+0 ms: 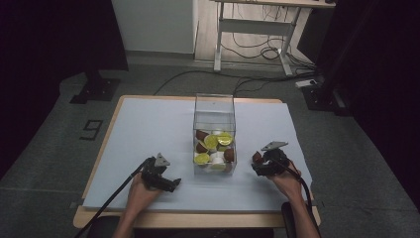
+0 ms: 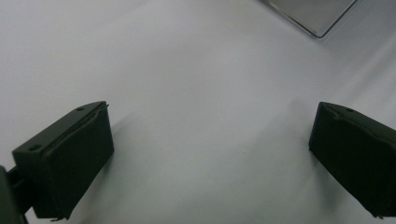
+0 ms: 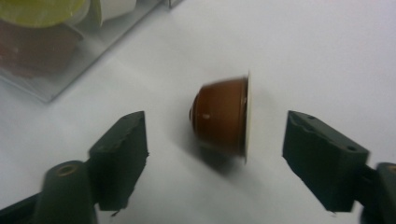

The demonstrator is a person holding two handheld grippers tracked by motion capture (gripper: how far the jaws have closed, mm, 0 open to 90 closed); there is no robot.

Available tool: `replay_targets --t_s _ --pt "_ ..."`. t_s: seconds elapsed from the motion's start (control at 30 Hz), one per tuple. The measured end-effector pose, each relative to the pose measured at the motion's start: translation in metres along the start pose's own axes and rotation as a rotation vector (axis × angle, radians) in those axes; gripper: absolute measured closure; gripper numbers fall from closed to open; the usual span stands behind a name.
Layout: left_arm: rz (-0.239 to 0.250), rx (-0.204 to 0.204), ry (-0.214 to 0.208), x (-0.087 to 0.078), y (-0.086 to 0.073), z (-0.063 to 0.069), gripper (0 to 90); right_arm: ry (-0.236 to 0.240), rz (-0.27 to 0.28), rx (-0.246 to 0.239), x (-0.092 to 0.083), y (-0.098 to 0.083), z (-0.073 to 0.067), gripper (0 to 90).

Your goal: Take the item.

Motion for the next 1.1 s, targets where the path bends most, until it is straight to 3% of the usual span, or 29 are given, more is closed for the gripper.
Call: replay_targets --t_s 0.33,0.4,0.47,0.73,0.87,1.1 --pt "0.000 0.000 0.000 0.000 0.000 0.000 0.0 0.002 -0.032 0.037 0.001 -0.017 -0.001 10.6" --pt "0.000 0.000 0.000 0.000 0.000 0.000 0.0 0.015 -0.045 0.055 0.003 -0.022 -0.004 3.3" --pt "0.001 -0.001 0.000 0.000 0.000 0.000 0.0 0.020 -0.057 0.059 0.005 -0.026 -0.005 1.9" --pt "0.001 -0.001 0.001 0.000 0.000 0.000 0.0 0.034 -0.094 0.064 0.016 -0.033 -0.008 0.0" --pt "0.001 -0.001 0.001 0.000 0.000 0.000 0.0 0.063 -0.074 0.089 0.019 -0.036 -0.006 0.0" --pt "0.001 0.000 0.001 0.000 0.000 0.000 0.0 0.061 -0.069 0.093 0.018 -0.036 -0.006 0.0"
Point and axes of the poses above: each handheld gripper's, and its own axes: x roughly forward along the jaws, y roughly out of its top, z roughly to its right, the point moved 9 cm from there along x, roughly forward along the jaws, and after that the axes turned 2 degrees about -x, right-handed, at the moved point
